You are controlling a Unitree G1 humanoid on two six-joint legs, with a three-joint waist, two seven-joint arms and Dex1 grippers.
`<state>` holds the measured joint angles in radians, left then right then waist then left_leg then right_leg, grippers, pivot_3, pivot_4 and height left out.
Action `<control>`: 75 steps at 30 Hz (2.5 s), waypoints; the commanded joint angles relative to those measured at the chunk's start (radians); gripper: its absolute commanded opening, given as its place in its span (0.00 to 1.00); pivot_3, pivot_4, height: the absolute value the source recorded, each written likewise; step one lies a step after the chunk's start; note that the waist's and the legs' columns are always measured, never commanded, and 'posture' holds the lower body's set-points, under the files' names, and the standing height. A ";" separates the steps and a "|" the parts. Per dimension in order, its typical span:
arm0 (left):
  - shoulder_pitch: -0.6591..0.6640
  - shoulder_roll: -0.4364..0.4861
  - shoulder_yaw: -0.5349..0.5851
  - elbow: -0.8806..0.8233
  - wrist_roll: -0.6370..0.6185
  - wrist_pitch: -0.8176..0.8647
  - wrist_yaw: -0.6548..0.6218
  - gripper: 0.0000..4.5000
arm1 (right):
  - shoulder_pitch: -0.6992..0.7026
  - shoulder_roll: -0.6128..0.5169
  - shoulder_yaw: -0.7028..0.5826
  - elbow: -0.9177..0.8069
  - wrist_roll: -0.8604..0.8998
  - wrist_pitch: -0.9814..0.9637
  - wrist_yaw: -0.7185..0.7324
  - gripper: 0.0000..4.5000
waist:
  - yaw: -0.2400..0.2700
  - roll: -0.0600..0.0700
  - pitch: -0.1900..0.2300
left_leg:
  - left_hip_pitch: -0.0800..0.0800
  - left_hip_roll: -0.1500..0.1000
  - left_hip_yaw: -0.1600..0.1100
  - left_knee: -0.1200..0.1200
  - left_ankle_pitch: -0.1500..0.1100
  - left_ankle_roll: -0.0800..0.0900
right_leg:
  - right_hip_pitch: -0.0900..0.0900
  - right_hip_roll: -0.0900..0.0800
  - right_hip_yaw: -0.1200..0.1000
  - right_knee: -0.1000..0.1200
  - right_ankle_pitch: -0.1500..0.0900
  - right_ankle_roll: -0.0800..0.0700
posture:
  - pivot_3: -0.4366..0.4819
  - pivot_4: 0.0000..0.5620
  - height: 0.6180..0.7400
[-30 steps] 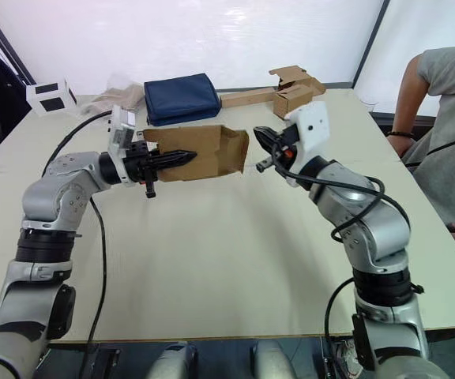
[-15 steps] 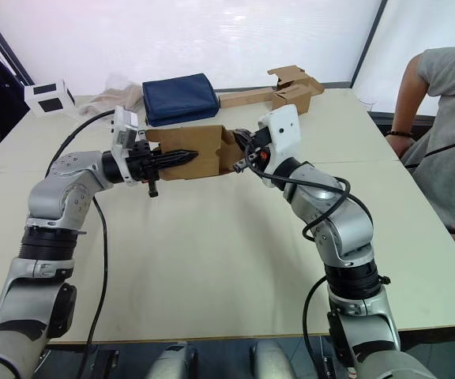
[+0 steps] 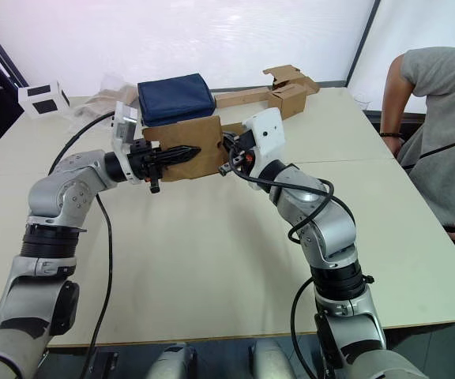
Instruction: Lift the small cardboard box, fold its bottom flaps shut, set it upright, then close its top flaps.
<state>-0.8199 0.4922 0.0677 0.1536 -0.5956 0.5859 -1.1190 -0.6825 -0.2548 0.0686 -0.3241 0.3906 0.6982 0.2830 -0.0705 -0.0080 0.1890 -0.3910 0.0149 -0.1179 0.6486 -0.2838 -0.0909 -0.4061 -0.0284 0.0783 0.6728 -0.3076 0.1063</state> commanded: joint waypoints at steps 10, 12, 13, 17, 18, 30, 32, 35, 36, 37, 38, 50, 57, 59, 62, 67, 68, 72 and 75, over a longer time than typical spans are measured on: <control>-0.031 0.090 0.046 -0.074 -0.166 0.232 -0.044 0.01 | -0.043 -0.001 0.032 -0.078 0.001 -0.068 0.103 0.00 | 0.000 0.000 0.000 | 0.000 0.000 0.000 0.000 0.000 0.000 | 0.000 0.000 0.000 0.000 0.000 0.000 | 0.48 0.27 1.00; -0.033 0.097 0.044 -0.077 -0.176 0.254 -0.049 0.01 | -0.039 -0.002 0.037 -0.085 0.000 -0.073 0.117 0.00 | 0.000 0.000 0.000 | 0.000 0.000 0.000 0.000 0.000 0.000 | 0.000 0.000 0.000 0.000 0.000 0.000 | 0.48 0.27 1.00; -0.033 0.099 0.045 -0.080 -0.182 0.263 -0.051 0.01 | -0.036 -0.003 0.041 -0.089 -0.002 -0.076 0.124 0.00 | 0.000 0.000 0.000 | 0.000 0.000 0.000 0.000 0.000 0.000 | 0.000 0.000 0.000 0.000 0.000 0.000 | 0.48 0.27 1.00; -0.039 0.099 0.046 -0.080 -0.186 0.265 -0.041 0.01 | -0.031 -0.007 0.051 -0.099 -0.008 -0.088 0.147 0.00 | 0.000 0.000 0.000 | 0.000 0.000 0.000 0.000 0.000 0.000 | 0.000 0.000 0.000 0.000 0.000 0.000 | 0.48 0.27 1.00; -0.042 0.098 0.046 -0.078 -0.186 0.264 -0.038 0.01 | -0.031 -0.007 0.053 -0.100 -0.008 -0.091 0.153 0.00 | 0.000 0.000 0.000 | 0.000 0.000 0.000 0.000 0.000 0.000 | 0.000 0.000 0.000 0.000 0.000 0.000 | 0.48 0.27 1.00; -0.054 0.101 0.056 -0.055 -0.179 0.244 -0.021 0.01 | 0.003 -0.070 0.019 -0.103 -0.033 -0.119 0.192 0.00 | 0.001 0.000 0.000 | 0.000 0.000 0.000 0.000 0.000 0.000 | 0.000 0.000 0.000 0.000 0.000 0.000 | 0.48 0.27 1.00; -0.065 0.101 0.064 -0.042 -0.177 0.241 -0.007 0.01 | 0.024 -0.090 -0.026 -0.114 -0.010 -0.105 0.194 0.00 | 0.002 0.000 0.000 | 0.000 0.000 0.000 0.000 0.000 0.000 | 0.000 0.000 0.000 0.000 0.000 0.000 | 0.48 0.27 1.00; -0.071 0.104 0.067 -0.029 -0.170 0.228 0.003 0.01 | 0.045 -0.097 -0.095 -0.137 0.052 -0.057 0.179 0.00 | 0.003 0.000 0.000 | 0.000 0.000 0.000 0.000 0.000 0.000 | 0.000 0.000 0.000 0.000 0.000 0.000 | 0.48 0.27 1.00; -0.072 0.103 0.069 -0.026 -0.171 0.225 0.005 0.01 | 0.052 -0.102 -0.111 -0.144 0.064 -0.045 0.177 0.00 | 0.002 0.000 0.000 | 0.000 0.000 0.000 0.000 0.000 0.000 | 0.000 0.000 0.000 0.000 0.000 0.000 | 0.48 0.27 1.00; -0.075 0.102 0.073 -0.022 -0.174 0.224 0.008 0.01 | 0.063 -0.108 -0.131 -0.151 0.079 -0.030 0.173 0.00 | 0.002 0.000 0.000 | 0.000 0.000 0.000 0.000 0.000 0.000 | 0.000 0.000 0.000 0.000 0.000 0.000 | 0.48 0.27 1.00; -0.077 0.100 0.076 -0.019 -0.176 0.223 0.013 0.01 | 0.078 -0.114 -0.153 -0.159 0.094 -0.017 0.169 0.00 | 0.002 0.000 0.000 | 0.000 0.000 0.000 0.000 0.000 0.000 | 0.000 0.000 0.000 0.000 0.000 0.000 | 0.48 0.27 1.00; -0.104 0.086 0.100 -0.012 -0.202 0.230 0.036 0.01 | 0.268 -0.105 -0.249 -0.221 0.233 0.102 0.082 0.00 | 0.002 0.000 0.000 | 0.000 0.000 0.000 0.000 0.000 0.000 | 0.000 0.000 0.000 0.000 0.000 0.000 | 0.48 0.27 1.00; -0.107 0.095 0.086 -0.018 -0.210 0.255 0.009 0.01 | 0.256 -0.042 -0.167 -0.202 0.209 0.069 0.039 0.00 | 0.001 0.000 0.000 | 0.000 0.000 0.000 -0.001 0.000 0.000 | 0.000 0.001 0.000 0.000 0.000 0.000 | 0.48 0.27 1.00; -0.106 0.095 0.087 -0.022 -0.216 0.265 0.005 0.01 | 0.240 -0.040 -0.163 -0.197 0.209 0.063 0.040 0.00 | 0.003 0.000 0.000 | 0.000 0.000 0.000 0.000 0.000 0.000 | 0.000 0.000 0.000 0.000 0.000 0.000 | 0.48 0.27 1.00; -0.102 0.099 0.081 -0.033 -0.225 0.282 -0.006 0.01 | 0.218 -0.041 -0.151 -0.191 0.213 0.058 0.051 0.00 | 0.004 0.000 0.000 | 0.000 0.000 0.000 0.000 0.000 0.000 | 0.000 0.000 0.000 0.000 0.000 0.000 | 0.48 0.27 1.00; -0.094 0.105 0.085 -0.056 -0.254 0.331 -0.020 0.01 | 0.183 -0.038 -0.134 -0.197 0.246 0.066 0.086 0.00 | 0.001 0.000 0.000 | 0.000 0.000 0.000 -0.001 0.000 0.000 | 0.000 0.000 0.000 0.000 0.000 0.000 | 0.48 0.27 1.00; -0.094 0.106 0.089 -0.058 -0.259 0.338 -0.019 0.01 | 0.179 -0.038 -0.132 -0.199 0.253 0.069 0.092 0.00 | 0.001 0.000 0.000 | 0.000 0.000 0.000 -0.001 0.000 0.000 | 0.000 0.000 0.000 0.000 0.000 0.000 | 0.48 0.27 1.00; -0.105 0.102 0.107 -0.052 -0.283 0.365 -0.007 0.01 | 0.160 -0.043 -0.117 -0.199 0.287 0.078 0.127 0.00 | 0.001 0.000 0.000 | 0.000 0.000 0.000 0.000 0.000 0.000 | 0.000 0.000 0.000 0.000 0.000 0.000 | 0.48 0.27 1.00; -0.109 0.105 0.111 -0.050 -0.292 0.378 -0.005 0.01 | 0.152 -0.051 -0.112 -0.203 0.311 0.082 0.153 0.00 | 0.002 0.000 0.000 | 0.000 0.000 0.000 0.000 0.000 0.000 | 0.000 0.000 0.000 0.000 0.000 0.000 | 0.48 0.27 1.00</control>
<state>-0.9048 0.5845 0.1449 0.1271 -0.8587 0.9576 -1.1256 -0.5119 -0.3035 -0.0451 -0.4938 0.6720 0.7878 0.4158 -0.0688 -0.0079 0.1891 -0.3909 0.0150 -0.1180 0.6482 -0.2839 -0.0907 -0.4062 -0.0282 0.0784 0.6726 -0.3077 0.1063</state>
